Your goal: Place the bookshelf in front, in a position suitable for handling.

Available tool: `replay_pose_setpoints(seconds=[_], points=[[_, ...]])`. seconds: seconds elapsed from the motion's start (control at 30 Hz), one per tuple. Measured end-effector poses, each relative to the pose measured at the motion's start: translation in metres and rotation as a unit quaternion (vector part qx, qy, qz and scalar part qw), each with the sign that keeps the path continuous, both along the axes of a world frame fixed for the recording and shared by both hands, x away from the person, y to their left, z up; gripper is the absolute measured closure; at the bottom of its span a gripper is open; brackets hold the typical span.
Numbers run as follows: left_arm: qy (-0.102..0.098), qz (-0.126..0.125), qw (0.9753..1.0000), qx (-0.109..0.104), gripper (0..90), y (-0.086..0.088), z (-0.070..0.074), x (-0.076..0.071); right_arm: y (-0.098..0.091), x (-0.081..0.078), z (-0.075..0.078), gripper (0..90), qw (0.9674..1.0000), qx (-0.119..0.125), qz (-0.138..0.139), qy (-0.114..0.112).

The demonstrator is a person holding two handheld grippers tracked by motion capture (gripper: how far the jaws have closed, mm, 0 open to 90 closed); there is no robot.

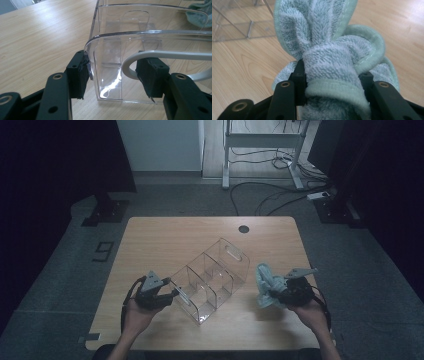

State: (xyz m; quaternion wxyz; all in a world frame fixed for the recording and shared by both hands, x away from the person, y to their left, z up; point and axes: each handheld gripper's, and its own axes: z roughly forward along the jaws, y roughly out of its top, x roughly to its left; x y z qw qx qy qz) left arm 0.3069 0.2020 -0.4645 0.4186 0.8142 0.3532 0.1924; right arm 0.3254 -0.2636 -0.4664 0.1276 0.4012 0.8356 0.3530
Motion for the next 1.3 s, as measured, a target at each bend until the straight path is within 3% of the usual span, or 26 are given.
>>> replay_pose_setpoints(seconds=[0.27, 0.43, 0.67, 1.3], points=[[-0.001, 0.004, 1.0000, -0.002, 44.8, -0.001, -0.001, -0.003, 0.007, 0.001, 0.015, 55.1, 0.9999, 0.001, 0.007, -0.012], [-0.003, 0.010, 0.9999, -0.006, 44.8, -0.001, -0.003, -0.011, 0.009, 0.002, 0.038, 55.1, 0.9995, 0.005, 0.013, -0.029], [-0.004, 0.011, 0.9999, -0.006, 44.9, 0.000, -0.003, -0.015, 0.012, 0.005, 0.056, 55.0, 0.9990, 0.010, 0.012, -0.042], [-0.005, 0.014, 0.9999, -0.007, 44.9, -0.002, -0.004, -0.020, 0.043, 0.034, 0.094, 54.6, 0.9973, 0.028, 0.025, -0.063]])
